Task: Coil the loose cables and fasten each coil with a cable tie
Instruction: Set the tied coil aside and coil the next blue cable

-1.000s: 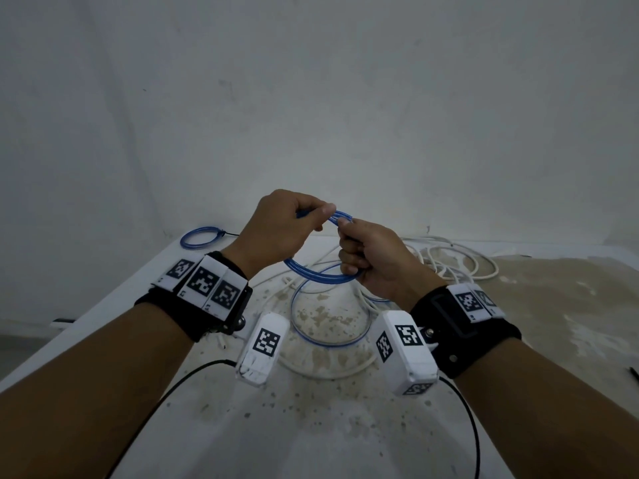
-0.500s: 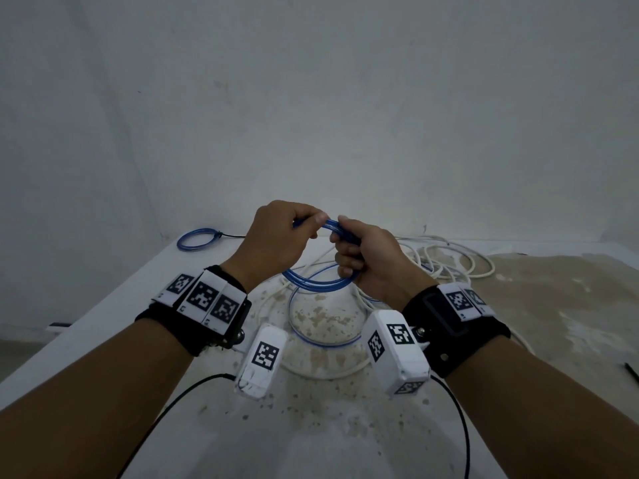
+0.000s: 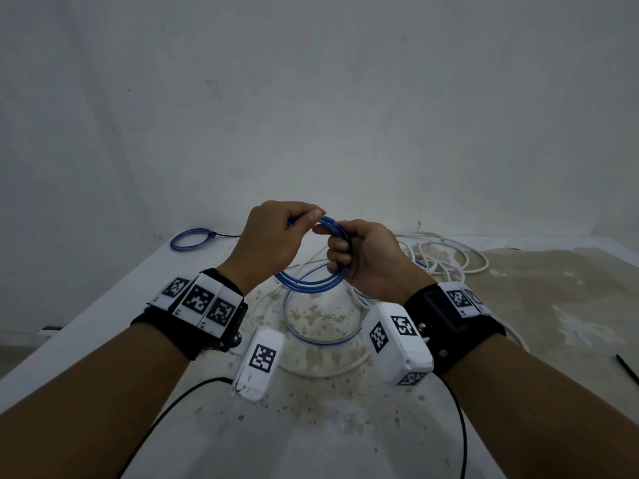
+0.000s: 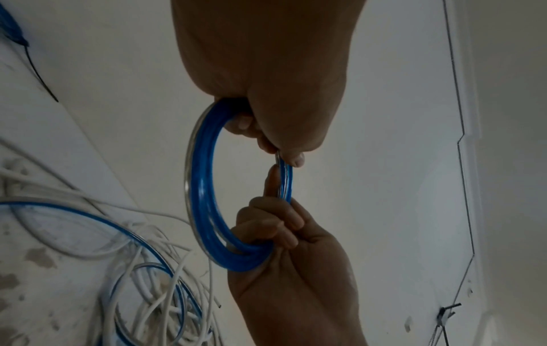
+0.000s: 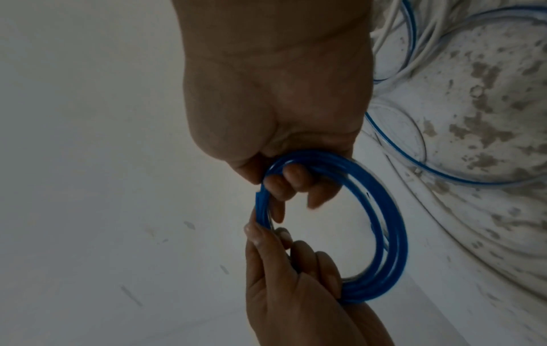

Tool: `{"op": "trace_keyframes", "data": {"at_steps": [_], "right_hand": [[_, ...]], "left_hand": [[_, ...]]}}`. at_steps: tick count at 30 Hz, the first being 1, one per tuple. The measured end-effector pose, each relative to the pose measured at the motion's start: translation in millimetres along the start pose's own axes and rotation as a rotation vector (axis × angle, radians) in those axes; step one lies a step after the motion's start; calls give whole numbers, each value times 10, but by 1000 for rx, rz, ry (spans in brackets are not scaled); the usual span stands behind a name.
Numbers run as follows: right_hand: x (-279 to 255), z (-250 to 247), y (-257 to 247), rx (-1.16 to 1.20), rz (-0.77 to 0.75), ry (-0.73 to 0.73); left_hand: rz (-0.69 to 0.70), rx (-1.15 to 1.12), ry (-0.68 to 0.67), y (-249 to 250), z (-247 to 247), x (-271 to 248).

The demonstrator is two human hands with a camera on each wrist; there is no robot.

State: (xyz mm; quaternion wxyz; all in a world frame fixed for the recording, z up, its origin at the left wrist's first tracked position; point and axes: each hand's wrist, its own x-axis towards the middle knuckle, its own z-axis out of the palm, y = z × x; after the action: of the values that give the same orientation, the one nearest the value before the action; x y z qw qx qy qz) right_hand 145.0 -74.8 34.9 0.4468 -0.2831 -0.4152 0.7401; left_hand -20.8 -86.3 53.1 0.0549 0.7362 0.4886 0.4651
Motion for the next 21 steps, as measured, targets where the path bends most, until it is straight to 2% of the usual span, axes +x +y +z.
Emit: {"op": "trace_keyframes", "data": {"at_steps": [3,6,11,15,18,21], "right_hand": [[-33,-13,-17,122,33,-84],[-48,0,3,168,25,-94],[-15,42,-32,-34,-8,25],[16,71,-91,-183,-66,91],[48,73,-96,-9,-69,82],[65,42,-61,179,-106,54]], "left_hand": [[-4,-48,50,1,-4,6],[2,-64,100,23,19,15],[44,-56,89,18,69,-7],[26,-54,75,2,64,4],[-13,-119,87,21,60,15],[-107,-207,204,50,84,37]]}}
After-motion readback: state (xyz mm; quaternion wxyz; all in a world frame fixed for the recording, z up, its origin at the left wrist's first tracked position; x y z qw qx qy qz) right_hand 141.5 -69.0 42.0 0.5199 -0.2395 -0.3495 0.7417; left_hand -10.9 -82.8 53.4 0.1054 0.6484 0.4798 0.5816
